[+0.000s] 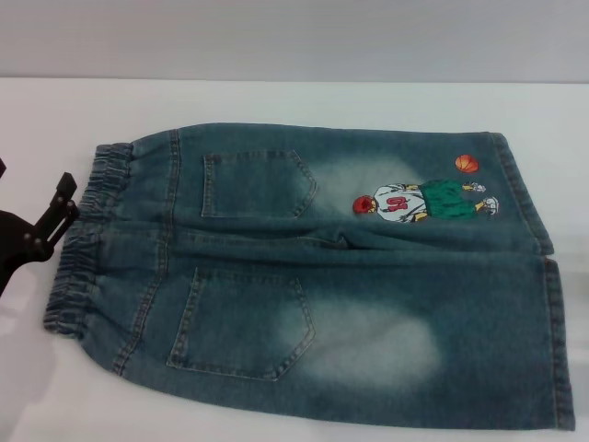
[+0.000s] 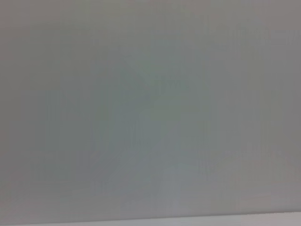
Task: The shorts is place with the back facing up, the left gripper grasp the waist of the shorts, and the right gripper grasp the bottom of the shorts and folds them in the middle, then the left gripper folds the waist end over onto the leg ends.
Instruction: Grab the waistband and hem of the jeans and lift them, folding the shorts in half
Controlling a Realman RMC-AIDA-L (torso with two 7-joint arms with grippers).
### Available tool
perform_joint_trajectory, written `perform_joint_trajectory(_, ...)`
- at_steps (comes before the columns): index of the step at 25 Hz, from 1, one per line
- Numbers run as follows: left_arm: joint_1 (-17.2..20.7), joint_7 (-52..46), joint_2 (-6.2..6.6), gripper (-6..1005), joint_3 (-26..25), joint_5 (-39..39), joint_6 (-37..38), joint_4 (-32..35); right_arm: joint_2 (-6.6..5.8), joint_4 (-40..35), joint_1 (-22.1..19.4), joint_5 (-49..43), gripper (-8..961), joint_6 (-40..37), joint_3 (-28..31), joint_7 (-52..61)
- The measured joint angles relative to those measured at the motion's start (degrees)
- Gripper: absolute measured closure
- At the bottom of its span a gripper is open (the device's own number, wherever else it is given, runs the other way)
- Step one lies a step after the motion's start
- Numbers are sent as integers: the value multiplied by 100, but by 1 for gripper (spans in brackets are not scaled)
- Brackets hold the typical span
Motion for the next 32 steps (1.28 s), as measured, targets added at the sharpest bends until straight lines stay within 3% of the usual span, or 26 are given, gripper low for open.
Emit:
perform_joint_trajectory(16,-58,0,-5,137,150,-41,-14,-31,-2,-35,-15,-50,435,162,-91,-5)
perform_joint_trajectory(22,-88,-65,13,137,295,-20,116,-140,-12,-55,113,-144,435,61,-458,77)
perform_joint_trajectory(25,-76,-152,35,137,422,1,421,-484,-41,-112,335,-147,435,15,-811,510)
perform_joint_trajectory(26,-15,-303,64,137,522,14,825,-897,-46,-222,460,-149,435,15,-931,717)
perform_joint_trajectory(28,42,-482,100,137,603,59,1358,-1424,-38,-582,787,-150,435,32,-1144,1146)
perform_joint_trajectory(29,84,-670,122,137,657,190,1983,-1972,-21,-787,943,-151,435,33,-1213,1312)
perform_joint_trajectory(31,91,-714,123,138,663,230,2111,-2084,25,-1457,1497,-239,436,2,-1433,2167)
perform_joint_trajectory(32,202,-1119,127,138,670,644,3002,-2876,25,-1457,1497,-239,436,2,-1433,2167)
